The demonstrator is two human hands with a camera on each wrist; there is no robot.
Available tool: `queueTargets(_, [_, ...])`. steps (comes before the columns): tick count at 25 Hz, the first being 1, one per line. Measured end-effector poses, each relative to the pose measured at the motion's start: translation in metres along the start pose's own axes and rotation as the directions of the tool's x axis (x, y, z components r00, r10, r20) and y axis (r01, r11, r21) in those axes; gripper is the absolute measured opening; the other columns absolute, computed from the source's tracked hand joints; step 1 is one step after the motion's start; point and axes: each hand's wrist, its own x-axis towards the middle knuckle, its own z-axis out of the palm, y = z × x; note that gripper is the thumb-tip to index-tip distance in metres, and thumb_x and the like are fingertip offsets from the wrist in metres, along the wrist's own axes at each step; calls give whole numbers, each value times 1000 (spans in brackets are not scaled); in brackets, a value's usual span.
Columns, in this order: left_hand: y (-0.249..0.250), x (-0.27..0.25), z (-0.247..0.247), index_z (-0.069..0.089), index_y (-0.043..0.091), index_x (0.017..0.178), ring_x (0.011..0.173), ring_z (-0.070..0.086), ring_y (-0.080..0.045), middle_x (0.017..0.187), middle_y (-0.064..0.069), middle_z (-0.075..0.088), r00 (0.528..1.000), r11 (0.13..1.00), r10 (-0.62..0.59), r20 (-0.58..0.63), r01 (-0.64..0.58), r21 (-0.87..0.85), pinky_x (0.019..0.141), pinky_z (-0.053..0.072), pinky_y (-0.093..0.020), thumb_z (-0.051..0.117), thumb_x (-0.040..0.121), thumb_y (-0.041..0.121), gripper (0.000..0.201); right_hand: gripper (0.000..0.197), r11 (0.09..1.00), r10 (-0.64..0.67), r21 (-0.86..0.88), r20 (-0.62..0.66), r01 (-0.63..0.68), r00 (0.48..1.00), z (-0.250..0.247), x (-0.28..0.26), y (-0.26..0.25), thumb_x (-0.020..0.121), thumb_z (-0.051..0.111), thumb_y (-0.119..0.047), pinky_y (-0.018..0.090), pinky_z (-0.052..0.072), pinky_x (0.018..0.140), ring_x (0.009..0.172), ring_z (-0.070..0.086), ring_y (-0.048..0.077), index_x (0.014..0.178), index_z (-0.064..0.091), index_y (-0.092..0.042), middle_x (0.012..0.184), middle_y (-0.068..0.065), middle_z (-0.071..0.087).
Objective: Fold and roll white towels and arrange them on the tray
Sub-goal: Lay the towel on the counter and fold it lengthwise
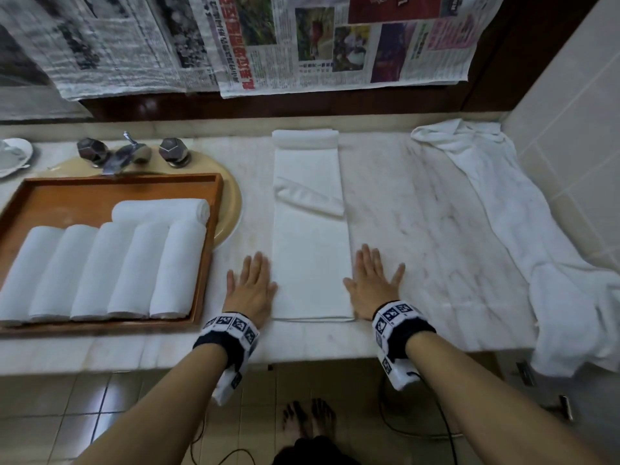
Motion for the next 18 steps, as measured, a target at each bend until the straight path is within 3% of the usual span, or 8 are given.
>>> queueTargets(2, [19,-5,1,-8,16,155,148,-15,-15,160,2,-19,993,994,112,-39,-112,3,120,-7,-45,19,105,36,59,67,989,-146,-35,-71,144,987,4,-12,-14,103,20,-43,65,-12,112,145,-25,16,151,-19,-16,156,-4,-31])
queueTargets(5, [42,-15,21,-9,21,154,148,-15,-14,157,8,-22,965,962,262,23,-263,73,120,-6,-46,17,105,37,58,66,951,-305,-62,-8,304,952,28,-29,-29,103,19,-45,64,-8,113,144,-26,12,152,-16,-19,157,-7,-29])
queueTargets(11, [19,-24,38,-17,22,152,146,-22,-15,156,11,-28,996,991,83,-28,-80,108,115,-16,-52,13,104,40,60,65,967,-251,-68,-53,247,967,41,-32,-2,102,13,-50,66,-14,110,143,-29,12,151,-21,-22,153,-12,-34])
queueTargets(13, [14,-20,35,0,20,155,149,-12,-18,161,9,-13,989,991,113,-95,-105,88,115,-11,-53,24,104,35,59,65,967,-245,-83,-51,241,968,40,-31,-2,102,13,-49,67,-14,109,143,-29,14,151,-19,-22,154,-12,-33])
queueTargets(14, [12,-17,31,21,18,153,150,4,-22,162,5,7,972,986,160,-173,-150,66,117,-1,-52,36,102,30,54,65,968,-239,-87,-54,234,969,37,-31,-3,103,15,-47,68,-14,109,144,-28,16,152,-17,-21,155,-11,-31])
queueTargets(15, [10,-17,28,46,17,141,145,26,-28,154,0,34,932,975,222,-286,-219,41,116,17,-50,50,98,21,44,64,966,-246,-97,-85,238,965,34,-33,-6,103,19,-44,68,-14,109,145,-26,17,153,-13,-18,157,-9,-27])
queueTargets(16, [6,-17,24,64,16,122,129,48,-31,133,-4,56,878,959,263,-399,-282,11,105,36,-45,61,91,10,32,64,957,-282,-112,-156,267,947,32,-33,-9,104,26,-38,67,-11,111,147,-21,20,154,-5,-16,160,-6,-19])
queueTargets(18, [0,-20,23,74,14,97,97,62,-26,100,-4,66,807,925,268,-526,-369,-93,81,49,-33,66,84,-2,22,58,907,-416,-80,-324,414,850,30,-38,-16,99,46,-25,60,10,116,148,8,23,152,24,-15,161,1,16])
